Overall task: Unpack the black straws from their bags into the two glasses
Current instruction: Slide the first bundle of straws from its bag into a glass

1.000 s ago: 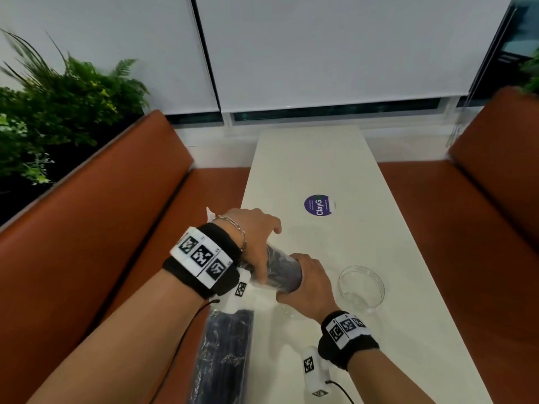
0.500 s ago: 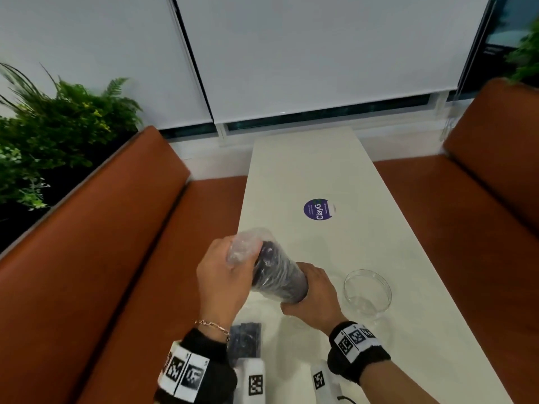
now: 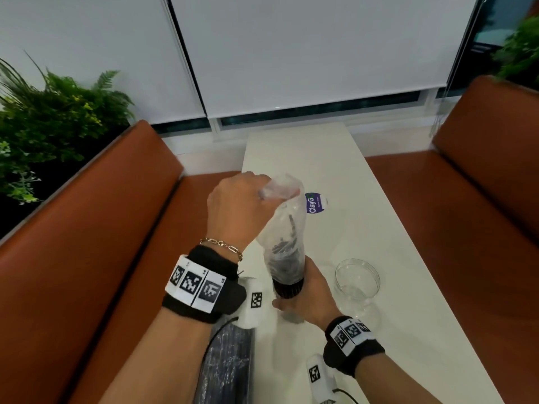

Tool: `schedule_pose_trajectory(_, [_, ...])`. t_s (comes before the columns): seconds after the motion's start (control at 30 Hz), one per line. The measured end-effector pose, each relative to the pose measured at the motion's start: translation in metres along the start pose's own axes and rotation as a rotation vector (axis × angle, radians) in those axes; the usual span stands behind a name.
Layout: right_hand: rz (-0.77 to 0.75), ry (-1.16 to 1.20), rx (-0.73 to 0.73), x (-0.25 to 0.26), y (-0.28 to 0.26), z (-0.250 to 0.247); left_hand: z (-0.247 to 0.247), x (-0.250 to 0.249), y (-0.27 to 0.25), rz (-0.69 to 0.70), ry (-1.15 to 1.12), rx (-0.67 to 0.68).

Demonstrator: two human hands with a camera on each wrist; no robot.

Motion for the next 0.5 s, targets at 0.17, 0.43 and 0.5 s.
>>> schedule_pose_trajectory(0.17, [-0.050, 0.017, 0.001, 0.012, 0.000, -0.003, -0.089, 0.008, 0.007, -0.111, -0.022, -0.297])
schedule_pose_trajectory(0.43, [0.003, -0.011, 0.039, 0.034, -0.018, -0.034, -0.158, 0.140, -0.041, -0.507, -0.400, -0.467])
schedule_pose_trajectory(0.5, [-0.030, -0.042, 0.044, 0.054, -0.029, -0.048, -0.152, 0.164, -0.062, -0.633, -0.508, -0.432])
Point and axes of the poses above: each hand's wrist, its own y-axis towards the middle knuckle, its own z-axis out of the palm, x = y × z, the point moved 10 cm from there along y, towards the middle knuckle, and after that the axes turned 4 degrees about -x, right-handed, at the moved point
